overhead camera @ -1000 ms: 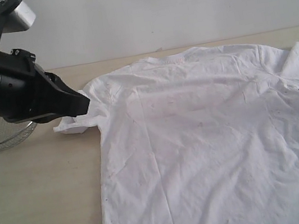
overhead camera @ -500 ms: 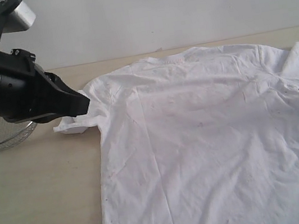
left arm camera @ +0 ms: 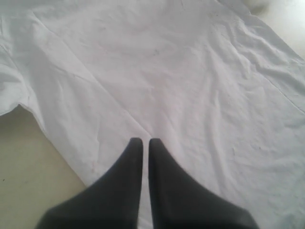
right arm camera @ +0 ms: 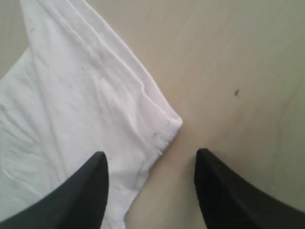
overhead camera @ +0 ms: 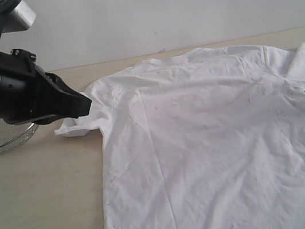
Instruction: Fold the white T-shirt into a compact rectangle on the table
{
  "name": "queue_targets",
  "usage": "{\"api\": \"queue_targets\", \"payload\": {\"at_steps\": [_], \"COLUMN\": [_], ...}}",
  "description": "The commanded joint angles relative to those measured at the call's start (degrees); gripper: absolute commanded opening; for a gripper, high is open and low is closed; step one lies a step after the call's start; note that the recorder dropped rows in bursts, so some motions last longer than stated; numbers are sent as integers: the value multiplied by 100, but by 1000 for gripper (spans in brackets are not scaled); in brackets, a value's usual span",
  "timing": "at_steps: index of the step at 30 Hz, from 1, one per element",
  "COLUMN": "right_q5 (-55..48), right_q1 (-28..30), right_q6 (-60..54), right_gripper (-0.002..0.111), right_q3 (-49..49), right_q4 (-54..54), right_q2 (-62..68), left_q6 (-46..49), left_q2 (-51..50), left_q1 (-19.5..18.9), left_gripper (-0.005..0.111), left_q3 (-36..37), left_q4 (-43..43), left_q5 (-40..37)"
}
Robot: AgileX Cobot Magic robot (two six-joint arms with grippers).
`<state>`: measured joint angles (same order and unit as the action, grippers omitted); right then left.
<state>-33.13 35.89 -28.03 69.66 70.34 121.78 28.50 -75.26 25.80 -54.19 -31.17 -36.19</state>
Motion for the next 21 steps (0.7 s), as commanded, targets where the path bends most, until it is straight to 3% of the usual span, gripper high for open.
{"api": "queue_targets", "payload": {"at_steps": [1,10,21], "right_q5": [159,1001,1561], "right_q1": [-3,-492,-517], "right_q6": [-43,-43,-66], "right_gripper": [51,51,48], "right_q3": [-28,-28,-28], "right_q4": [265,640,733], "right_q2": [115,218,366], "left_q6": [-24,-24,-24], "left_q2": [34,34,34], "left_q1": [-13,-13,-13], "left_gripper": [5,5,5], "left_q3": [24,24,24], "left_q4": [17,17,17], "left_q5": [82,82,34]}}
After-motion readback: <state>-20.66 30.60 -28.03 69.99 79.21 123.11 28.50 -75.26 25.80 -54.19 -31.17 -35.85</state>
